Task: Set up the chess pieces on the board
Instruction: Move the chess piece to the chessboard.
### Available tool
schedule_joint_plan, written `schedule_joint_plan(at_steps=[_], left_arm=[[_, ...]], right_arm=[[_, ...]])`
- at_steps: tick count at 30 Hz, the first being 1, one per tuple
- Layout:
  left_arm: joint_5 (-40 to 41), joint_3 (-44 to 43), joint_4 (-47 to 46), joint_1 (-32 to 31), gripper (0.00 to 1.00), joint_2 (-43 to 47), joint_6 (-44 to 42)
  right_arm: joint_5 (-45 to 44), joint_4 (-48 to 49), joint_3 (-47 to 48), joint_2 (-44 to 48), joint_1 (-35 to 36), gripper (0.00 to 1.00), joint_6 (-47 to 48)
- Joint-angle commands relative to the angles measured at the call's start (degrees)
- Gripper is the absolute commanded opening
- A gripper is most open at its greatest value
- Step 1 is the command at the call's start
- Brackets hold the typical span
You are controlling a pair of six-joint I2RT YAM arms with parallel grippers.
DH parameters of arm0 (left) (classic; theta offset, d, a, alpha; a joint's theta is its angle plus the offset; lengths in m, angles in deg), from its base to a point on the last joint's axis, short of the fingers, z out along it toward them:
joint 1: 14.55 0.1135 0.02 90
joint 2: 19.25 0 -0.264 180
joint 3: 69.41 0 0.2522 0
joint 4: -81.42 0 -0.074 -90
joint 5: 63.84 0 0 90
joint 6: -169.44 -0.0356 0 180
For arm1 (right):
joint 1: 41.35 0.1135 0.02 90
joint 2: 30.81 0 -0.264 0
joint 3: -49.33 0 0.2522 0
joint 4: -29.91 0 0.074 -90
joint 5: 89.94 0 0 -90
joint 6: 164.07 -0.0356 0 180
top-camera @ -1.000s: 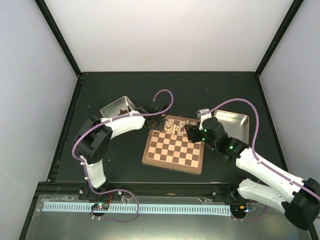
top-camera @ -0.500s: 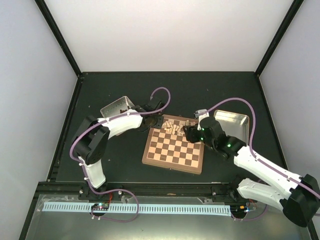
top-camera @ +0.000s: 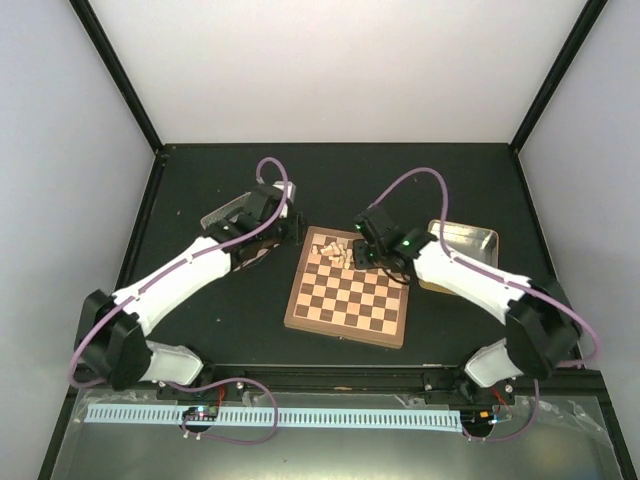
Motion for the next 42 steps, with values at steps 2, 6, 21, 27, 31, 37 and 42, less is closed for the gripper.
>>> schedule_joint_plan(at_steps=[2, 6, 21, 27, 31, 37, 42], left_arm=[[-3.9, 2.5, -1.2, 2.0, 0.53, 6.6, 1.2], [-4.4, 4.7, -2.0, 3.7, 0.55, 10.7, 1.3], [-7.8, 8.9, -4.7, 6.4, 0.57, 14.8, 1.9], [-7.8, 9.1, -4.4, 7.1, 0.58, 15.2, 2.1], [-8.0, 9.2, -4.2, 7.3, 0.58, 15.3, 2.0], [-9.0, 9.0, -4.0, 7.6, 0.59, 15.3, 2.1], [-9.6, 8.9, -3.9, 7.8, 0.59, 15.3, 2.3]], right_arm=[[0.0, -8.0, 6.8, -9.2, 0.0, 0.41, 2.5], [1.0, -9.6, 9.5, -13.2, 0.0, 0.4, 3.1], [-0.8, -13.1, 19.7, -21.1, 0.0, 0.34, 6.0], [0.1, -15.5, 28.2, -27.8, -1.0, 0.46, 4.9], [2.3, -18.1, 33.9, -31.9, -2.4, 0.49, 4.0], [3.9, -27.3, 45.4, -39.3, -2.7, 0.51, 5.3], [6.3, -35.9, 53.5, -46.0, -2.7, 0.51, 6.8]])
